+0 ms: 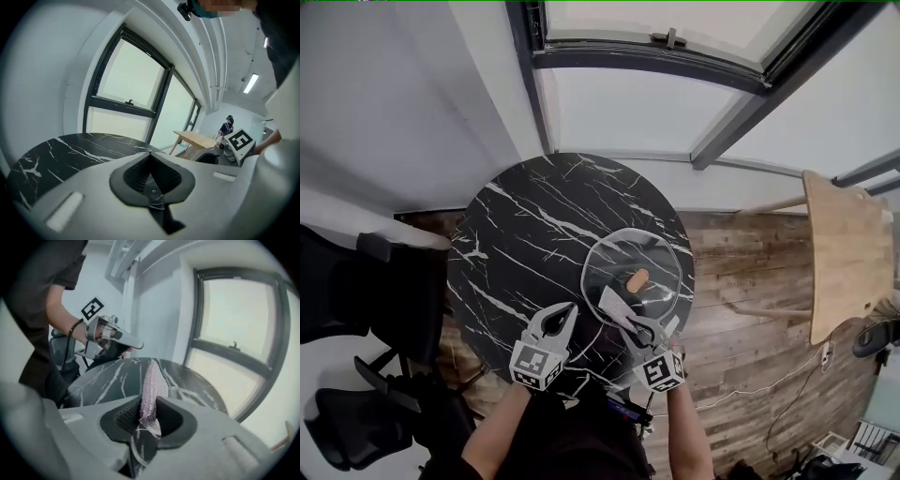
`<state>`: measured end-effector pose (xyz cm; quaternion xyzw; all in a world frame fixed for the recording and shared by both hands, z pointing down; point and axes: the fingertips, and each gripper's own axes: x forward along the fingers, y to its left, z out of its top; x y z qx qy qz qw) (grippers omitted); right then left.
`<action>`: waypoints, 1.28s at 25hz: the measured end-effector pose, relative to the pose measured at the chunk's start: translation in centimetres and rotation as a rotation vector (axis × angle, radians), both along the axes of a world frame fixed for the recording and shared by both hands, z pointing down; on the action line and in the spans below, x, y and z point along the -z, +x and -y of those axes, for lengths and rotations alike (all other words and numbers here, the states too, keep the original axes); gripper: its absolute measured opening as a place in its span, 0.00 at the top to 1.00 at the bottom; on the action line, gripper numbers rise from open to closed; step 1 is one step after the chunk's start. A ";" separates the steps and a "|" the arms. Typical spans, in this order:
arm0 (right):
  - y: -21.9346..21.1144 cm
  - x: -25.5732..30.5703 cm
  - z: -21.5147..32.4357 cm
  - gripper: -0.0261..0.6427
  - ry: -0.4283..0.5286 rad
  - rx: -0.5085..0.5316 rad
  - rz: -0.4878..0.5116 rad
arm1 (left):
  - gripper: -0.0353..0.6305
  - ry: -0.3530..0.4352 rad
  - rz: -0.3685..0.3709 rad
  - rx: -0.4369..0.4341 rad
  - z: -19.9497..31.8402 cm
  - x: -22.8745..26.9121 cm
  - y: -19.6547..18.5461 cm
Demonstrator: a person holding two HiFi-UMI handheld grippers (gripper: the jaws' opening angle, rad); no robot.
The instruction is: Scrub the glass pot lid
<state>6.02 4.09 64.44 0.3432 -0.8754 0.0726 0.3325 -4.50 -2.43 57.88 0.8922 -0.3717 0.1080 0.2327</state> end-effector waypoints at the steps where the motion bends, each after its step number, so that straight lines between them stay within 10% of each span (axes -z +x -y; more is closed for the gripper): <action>1: 1.1 0.3 1.1 0.84 0.048 -0.021 -0.042 | 0.94 0.007 -0.001 0.003 0.1 0.2 0.1; 11: 8.5 -2.6 8.2 0.84 0.140 -0.133 -0.342 | 0.94 0.025 0.009 0.024 -0.6 1.6 0.5; 32: 6.6 -7.2 5.1 0.84 0.134 0.157 -0.635 | 0.94 0.037 0.006 -0.004 0.2 2.2 1.7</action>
